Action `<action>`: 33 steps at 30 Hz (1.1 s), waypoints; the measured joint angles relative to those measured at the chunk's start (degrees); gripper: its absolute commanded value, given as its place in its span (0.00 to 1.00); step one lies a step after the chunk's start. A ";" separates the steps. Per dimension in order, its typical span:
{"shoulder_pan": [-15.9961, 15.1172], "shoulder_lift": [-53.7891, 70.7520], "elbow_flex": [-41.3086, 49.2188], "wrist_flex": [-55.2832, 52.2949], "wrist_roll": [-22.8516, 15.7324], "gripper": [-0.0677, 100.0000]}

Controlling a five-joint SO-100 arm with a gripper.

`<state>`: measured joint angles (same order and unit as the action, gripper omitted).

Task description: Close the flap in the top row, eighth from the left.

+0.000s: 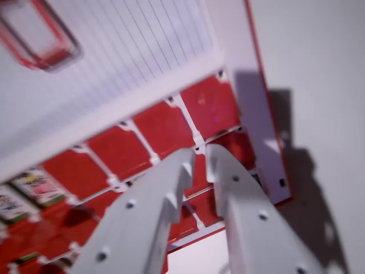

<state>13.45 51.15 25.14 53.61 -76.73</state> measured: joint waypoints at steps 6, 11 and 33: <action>1.41 9.58 4.31 0.62 -0.09 0.02; 0.79 19.07 12.48 2.64 -0.09 0.02; -9.40 54.58 44.21 2.72 -1.93 0.02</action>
<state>4.04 105.73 69.35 56.34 -78.66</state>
